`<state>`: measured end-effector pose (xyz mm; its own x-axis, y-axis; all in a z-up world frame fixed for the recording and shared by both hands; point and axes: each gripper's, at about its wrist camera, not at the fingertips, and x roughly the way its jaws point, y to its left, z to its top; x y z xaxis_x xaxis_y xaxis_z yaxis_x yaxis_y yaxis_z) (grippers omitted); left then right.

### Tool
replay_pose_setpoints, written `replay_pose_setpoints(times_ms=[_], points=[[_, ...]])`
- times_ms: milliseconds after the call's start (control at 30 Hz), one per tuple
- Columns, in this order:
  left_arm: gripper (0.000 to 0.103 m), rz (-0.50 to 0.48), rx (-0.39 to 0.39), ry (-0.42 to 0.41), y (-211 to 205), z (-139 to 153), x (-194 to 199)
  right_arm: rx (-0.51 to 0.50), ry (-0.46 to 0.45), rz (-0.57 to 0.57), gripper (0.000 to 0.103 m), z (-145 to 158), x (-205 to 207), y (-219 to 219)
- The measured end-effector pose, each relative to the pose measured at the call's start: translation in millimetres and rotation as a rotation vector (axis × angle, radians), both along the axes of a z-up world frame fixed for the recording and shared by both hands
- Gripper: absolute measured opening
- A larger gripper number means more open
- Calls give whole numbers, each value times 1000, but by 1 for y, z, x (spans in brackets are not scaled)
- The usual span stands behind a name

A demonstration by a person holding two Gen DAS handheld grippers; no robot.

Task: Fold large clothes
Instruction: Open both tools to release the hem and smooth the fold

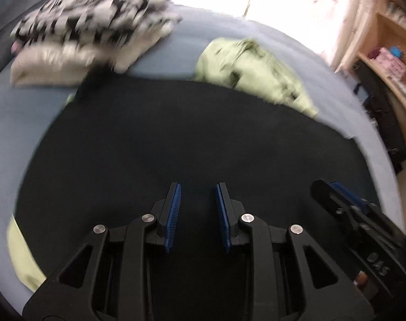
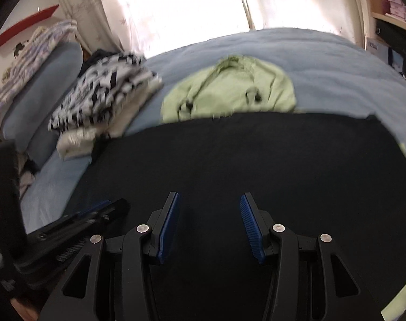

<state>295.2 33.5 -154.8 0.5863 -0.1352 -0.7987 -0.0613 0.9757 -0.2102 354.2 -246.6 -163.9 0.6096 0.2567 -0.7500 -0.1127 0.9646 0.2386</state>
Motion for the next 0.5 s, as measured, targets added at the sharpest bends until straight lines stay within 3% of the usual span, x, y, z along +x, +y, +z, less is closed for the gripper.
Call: replay_pose_setpoints(times_ms=[100,167,233,300,333,400,433,500], points=[[23,2,42,-61,5,-10,-11,15,27,-47,47,-25,-3,-20],[23,17,35,-62,12,-11,-14,37,19,-78,47,-27,-8,-42],[22,79,68,-63,27,-11,-15,-2,2,-138,47,-27,-14,-71],[17,125,79,-56,44,-14,-15,-4,-9,-168,42,-26,-21,-101],[17,151,88,-51,51,-16,-17,-22,-11,-194,42,-26,-25,-113],[17,199,100,-42,65,-17,-21,-152,7,-319,44,-30,-34,-140],[17,233,106,-41,74,-17,-24,-138,10,-360,44,-33,-40,-158],[17,267,95,-35,91,-15,-30,-13,12,-415,44,-36,-53,-190]])
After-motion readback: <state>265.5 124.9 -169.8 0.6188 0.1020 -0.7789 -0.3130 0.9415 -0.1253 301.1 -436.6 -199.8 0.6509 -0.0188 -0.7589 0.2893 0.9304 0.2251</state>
